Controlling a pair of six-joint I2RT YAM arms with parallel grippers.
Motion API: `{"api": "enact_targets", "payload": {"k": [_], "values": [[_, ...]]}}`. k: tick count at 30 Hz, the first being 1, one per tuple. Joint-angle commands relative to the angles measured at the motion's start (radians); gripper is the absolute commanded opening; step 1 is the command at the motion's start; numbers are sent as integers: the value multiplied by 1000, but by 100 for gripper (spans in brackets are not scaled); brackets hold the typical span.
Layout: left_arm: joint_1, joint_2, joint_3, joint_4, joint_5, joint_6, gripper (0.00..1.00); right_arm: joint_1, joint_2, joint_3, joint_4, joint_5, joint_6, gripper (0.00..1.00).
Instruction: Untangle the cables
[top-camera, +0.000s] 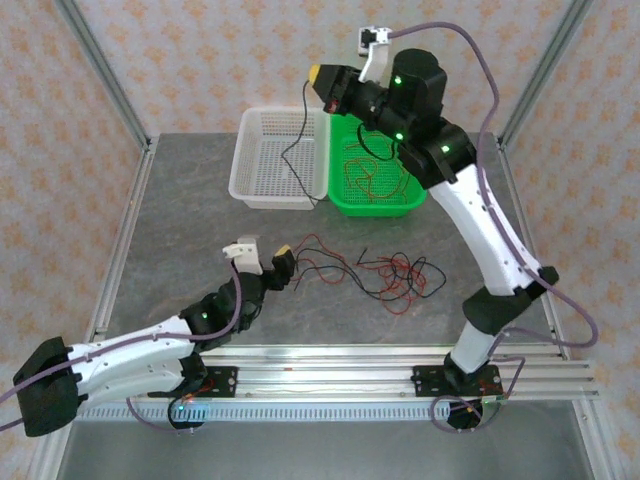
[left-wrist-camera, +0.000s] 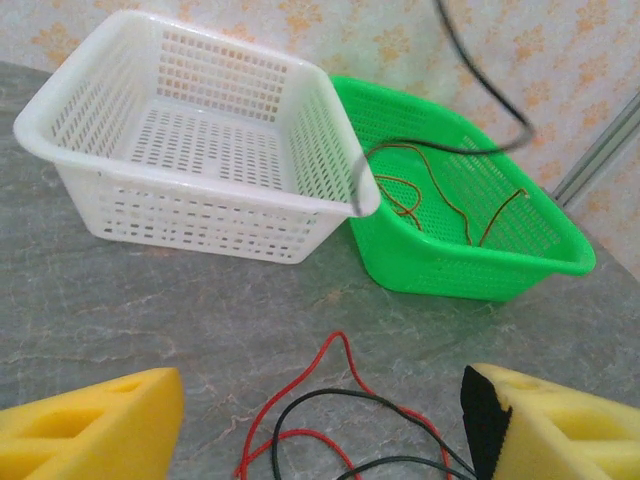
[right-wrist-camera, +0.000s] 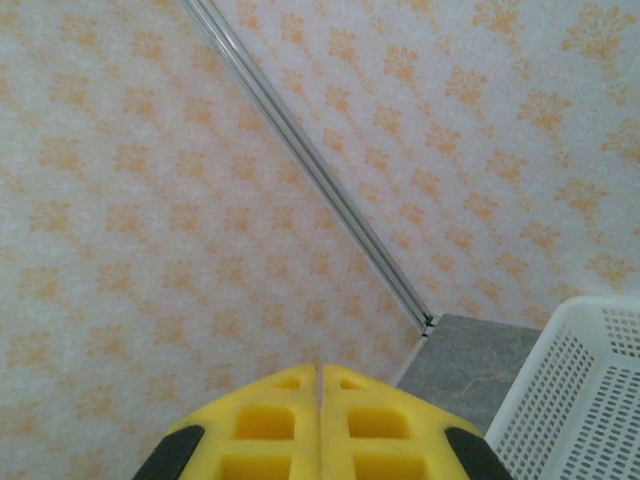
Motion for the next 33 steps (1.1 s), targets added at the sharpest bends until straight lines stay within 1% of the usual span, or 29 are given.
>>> {"api": "enact_targets", "payload": {"k": [1,4,9,12,16,18,22,29,33], "values": [[2,-57,-16,-88,-22,-58,74,-19,71,108,16,25,-35,0],[2,-108,-19,-134,-24,-77,74,-40,136,149,50,18,-10,0],[0,-183,-25,-207,-16,-101,74,-74,235,156,129,-19,61,0],[0,-227,-28,-235,-13,-139,74,-79,316,177,151,-17,67,0],[0,-281,-20,-270,-11,-144,74,-79,456,261,125,-12,29,0],[0,-298,-7,-294,-15,-143,74,-79,507,270,111,-1,2,0],[0,-319,23,-340,-24,-143,74,-79,581,242,80,31,-37,0],[0,-330,60,-390,-34,-148,74,-74,677,178,33,44,-80,0],[0,-330,81,-413,-36,-153,74,-59,715,175,-4,86,-128,0]]}}
